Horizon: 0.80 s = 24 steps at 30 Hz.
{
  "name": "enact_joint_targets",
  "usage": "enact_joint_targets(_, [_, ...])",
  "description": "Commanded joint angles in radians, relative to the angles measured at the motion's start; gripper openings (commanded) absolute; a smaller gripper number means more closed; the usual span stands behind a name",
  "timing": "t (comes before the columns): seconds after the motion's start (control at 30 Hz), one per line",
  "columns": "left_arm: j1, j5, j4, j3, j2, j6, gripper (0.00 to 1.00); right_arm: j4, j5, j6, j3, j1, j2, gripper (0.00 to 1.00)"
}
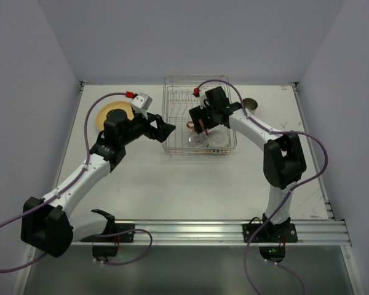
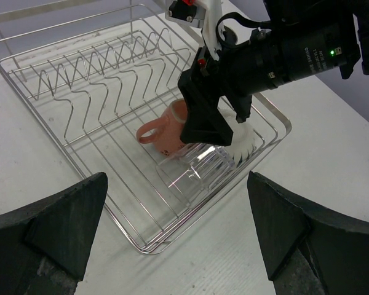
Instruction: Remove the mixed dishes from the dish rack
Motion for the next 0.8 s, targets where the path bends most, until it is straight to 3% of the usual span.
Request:
enact_joint_targets(0.0, [0.006,0.011,0.044,-0.011,-0.017,0.003,1.00,0.037,0.006,-0.025,0.047,0.005,0.012,0.81])
enact_joint_targets(0.77, [0.004,0.011,0.051,-0.013,-0.004,0.003,1.00,-0.006,0.031,-0.034,0.120,0.020,0.099,0.79])
